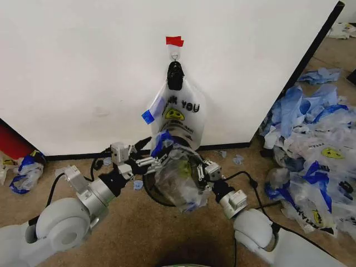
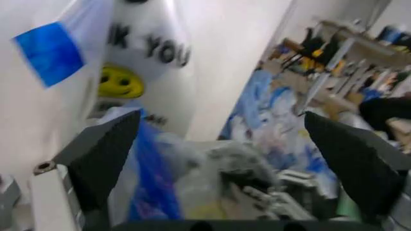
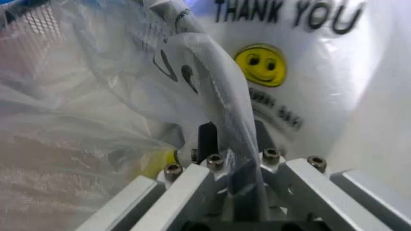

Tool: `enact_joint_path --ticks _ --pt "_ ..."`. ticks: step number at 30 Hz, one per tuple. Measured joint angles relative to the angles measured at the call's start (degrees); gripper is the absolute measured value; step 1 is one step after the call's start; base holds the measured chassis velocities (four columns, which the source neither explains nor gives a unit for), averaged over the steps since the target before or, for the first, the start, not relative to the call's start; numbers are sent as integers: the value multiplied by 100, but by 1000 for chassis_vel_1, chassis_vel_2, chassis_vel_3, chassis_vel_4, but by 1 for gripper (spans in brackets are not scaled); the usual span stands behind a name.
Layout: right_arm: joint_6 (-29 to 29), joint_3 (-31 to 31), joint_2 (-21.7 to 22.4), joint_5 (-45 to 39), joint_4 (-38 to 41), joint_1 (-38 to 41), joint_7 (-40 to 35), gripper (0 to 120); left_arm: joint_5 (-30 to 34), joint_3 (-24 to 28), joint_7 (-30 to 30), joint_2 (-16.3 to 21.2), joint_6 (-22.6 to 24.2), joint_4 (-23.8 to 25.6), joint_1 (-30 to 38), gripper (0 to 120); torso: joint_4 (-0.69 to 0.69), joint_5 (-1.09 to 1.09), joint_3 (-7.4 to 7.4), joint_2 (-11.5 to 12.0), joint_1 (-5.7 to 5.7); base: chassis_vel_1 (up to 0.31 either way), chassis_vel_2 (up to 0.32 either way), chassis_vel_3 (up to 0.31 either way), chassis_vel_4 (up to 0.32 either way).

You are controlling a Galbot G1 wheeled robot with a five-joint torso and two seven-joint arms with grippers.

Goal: Pick up the garbage bag from the wall and place it over the trash bin.

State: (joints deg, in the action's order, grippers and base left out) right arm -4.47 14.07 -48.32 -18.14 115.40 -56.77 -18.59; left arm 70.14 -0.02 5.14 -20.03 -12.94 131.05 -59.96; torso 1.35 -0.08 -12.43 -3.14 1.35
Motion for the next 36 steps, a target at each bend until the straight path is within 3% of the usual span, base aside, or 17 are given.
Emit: enact_joint_path --ticks 9,15,23,29,36 --pt "-5 220 -172 91 -108 84 20 0 -158 37 218 175 59 -305 48 100 0 0 0 0 0 0 0 0 0" --pt "-49 261 -202 103 -179 122 18 0 -197 -13 367 521 314 -370 52 98 0 0 0 0 0 0 0 0 0" --pt "-116 427 -301 132 -296 176 8 0 -2 -335 507 1085 677 -248 14 93 0 1 0 0 0 0 0 0 0" --pt "-123 439 -294 135 -319 171 -1 0 578 -367 795 1417 907 84 -8 93 0 1 1 0 0 0 0 0 0" --pt "-125 496 -327 156 -340 173 -24 0 720 -337 883 1580 956 99 -36 94 0 1 1 0 0 0 0 0 0"
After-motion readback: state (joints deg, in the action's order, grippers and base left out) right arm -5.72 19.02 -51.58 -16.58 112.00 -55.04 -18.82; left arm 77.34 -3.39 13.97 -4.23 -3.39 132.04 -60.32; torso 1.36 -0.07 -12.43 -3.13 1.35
